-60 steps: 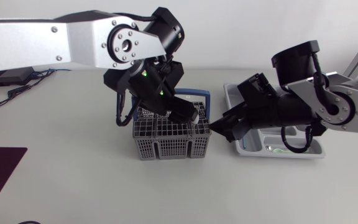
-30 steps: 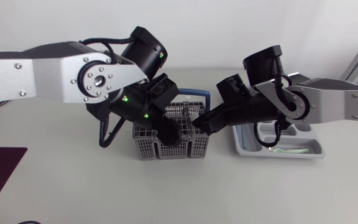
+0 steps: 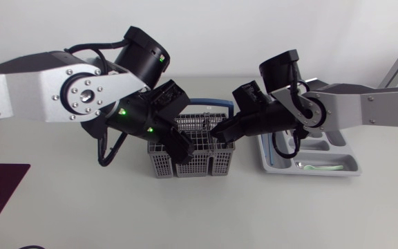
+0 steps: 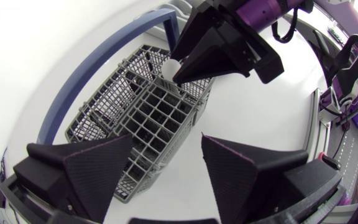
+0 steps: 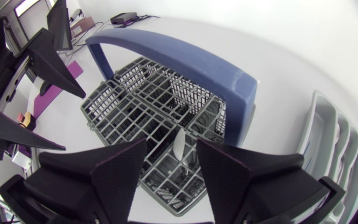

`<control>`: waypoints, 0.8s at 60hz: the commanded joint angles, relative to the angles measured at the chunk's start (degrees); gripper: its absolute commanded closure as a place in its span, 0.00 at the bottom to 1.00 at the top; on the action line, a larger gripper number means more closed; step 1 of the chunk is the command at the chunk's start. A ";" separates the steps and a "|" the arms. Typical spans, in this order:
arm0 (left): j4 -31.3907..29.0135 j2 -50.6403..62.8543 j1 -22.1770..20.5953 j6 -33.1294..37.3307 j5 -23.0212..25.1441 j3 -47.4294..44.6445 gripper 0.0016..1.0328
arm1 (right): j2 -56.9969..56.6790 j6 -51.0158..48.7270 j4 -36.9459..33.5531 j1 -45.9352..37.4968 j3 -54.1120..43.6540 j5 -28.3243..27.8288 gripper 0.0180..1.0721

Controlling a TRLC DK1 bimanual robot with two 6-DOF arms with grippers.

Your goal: Unload the cutlery basket into the drawer organizer.

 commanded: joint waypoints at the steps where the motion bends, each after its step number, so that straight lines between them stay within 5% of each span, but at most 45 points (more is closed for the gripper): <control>1: 0.53 -1.25 0.29 1.43 0.21 -1.92 0.11 | 1.91 1.81 0.61 0.65 1.21 0.45 0.52; 23: 1.23 -3.80 0.29 1.95 0.21 -4.12 0.10 | 3.06 1.73 1.93 1.09 1.47 0.63 0.84; 48: 2.02 -4.94 0.29 2.13 0.21 -5.00 0.10 | -3.62 1.64 3.25 0.91 -1.87 0.19 0.88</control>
